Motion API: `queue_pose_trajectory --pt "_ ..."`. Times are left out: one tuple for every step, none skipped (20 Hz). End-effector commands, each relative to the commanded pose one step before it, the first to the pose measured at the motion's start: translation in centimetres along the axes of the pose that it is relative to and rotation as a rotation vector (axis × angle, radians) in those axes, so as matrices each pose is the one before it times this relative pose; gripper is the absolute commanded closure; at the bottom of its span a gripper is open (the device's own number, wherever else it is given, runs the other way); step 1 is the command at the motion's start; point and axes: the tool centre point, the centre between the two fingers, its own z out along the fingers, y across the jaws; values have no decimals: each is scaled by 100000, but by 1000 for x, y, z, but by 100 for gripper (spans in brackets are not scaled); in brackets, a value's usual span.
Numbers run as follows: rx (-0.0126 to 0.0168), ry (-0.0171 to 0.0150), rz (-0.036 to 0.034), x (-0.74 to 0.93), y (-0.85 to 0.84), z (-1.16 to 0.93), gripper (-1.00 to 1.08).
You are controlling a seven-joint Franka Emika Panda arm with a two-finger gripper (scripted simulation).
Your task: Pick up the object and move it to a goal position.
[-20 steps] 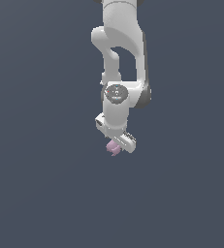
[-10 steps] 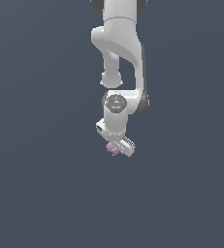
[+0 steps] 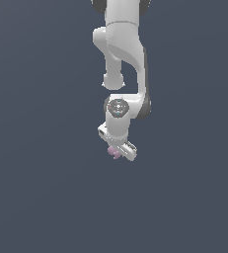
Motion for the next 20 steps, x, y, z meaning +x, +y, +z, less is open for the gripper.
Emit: queue_pose_trajectory --pt "-78 -42 49 8 47 77 108" --pt "0 0 0 0 0 0 108" --pt "0 0 0 0 0 0 108" --pt "0 0 0 0 0 0 108" --pt "79 24 -72 -23 -57 -68 108" --pt "0 0 0 -23 -1 -8 108" --pt "0 0 0 -68 -4 -24 108" --pt "0 0 0 -114 -7 -40 108" --pt "0 0 0 -161 -9 -57 108" --pt "0 0 0 -208 -12 -73 108" --pt "0 0 0 -255 -15 -90 108" --pt "0 0 0 -304 -18 -108 108" --pt "0 0 0 -355 -22 -126 108" --pt "0 0 0 -407 -25 -144 108" --pt "0 0 0 -461 -29 -163 108" --pt "0 0 0 -517 -33 -184 108" --pt "0 0 0 -576 -38 -205 108" --pt "0 0 0 -639 -43 -227 108" --pt "0 0 0 -705 -49 -251 108" --pt "0 0 0 -775 -55 -277 108"
